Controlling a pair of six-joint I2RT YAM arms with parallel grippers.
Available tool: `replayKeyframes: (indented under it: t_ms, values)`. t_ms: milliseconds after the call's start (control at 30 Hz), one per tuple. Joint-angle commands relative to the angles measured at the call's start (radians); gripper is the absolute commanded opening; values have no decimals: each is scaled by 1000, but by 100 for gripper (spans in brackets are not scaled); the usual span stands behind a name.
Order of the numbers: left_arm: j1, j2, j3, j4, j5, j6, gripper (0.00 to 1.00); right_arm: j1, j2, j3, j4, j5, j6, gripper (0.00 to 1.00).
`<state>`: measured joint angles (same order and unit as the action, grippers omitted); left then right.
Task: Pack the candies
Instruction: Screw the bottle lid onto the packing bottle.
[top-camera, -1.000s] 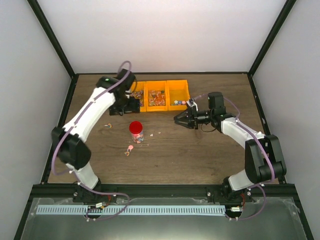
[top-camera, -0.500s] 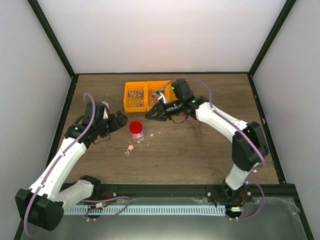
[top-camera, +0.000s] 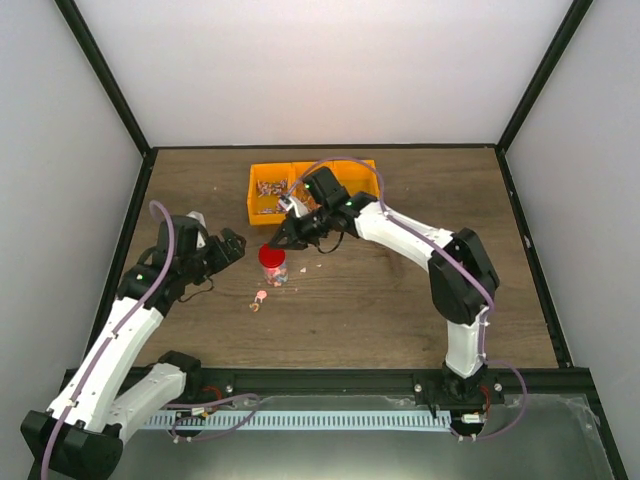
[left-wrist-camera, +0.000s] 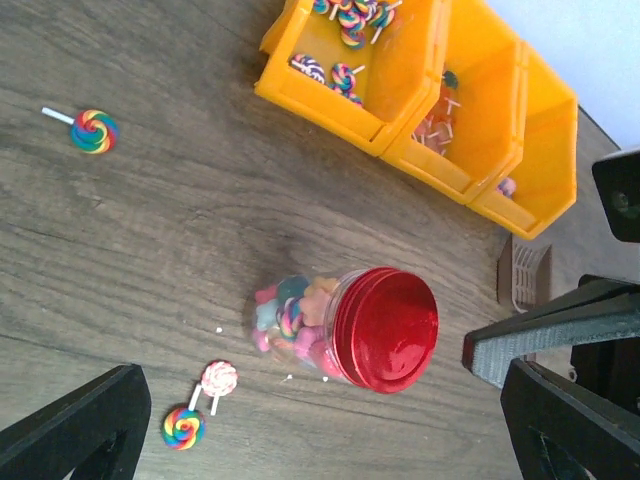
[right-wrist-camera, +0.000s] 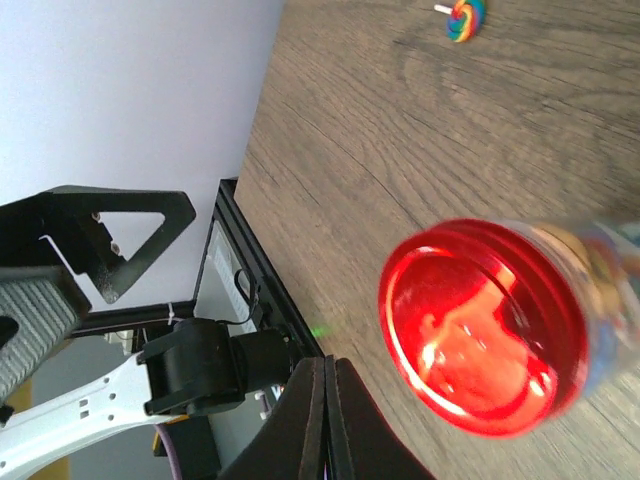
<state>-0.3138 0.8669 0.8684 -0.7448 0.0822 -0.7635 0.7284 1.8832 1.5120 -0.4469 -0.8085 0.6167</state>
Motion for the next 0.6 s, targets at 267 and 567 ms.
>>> replayKeyframes:
  t_ms: [267,567]
  values:
    - [7,-6,1,-54,-25,7,98,58,177,142,-24,48,-60,1]
    - [9,-17,-28,-54,-18,13,98,58,150,153,-11,16,-57,1]
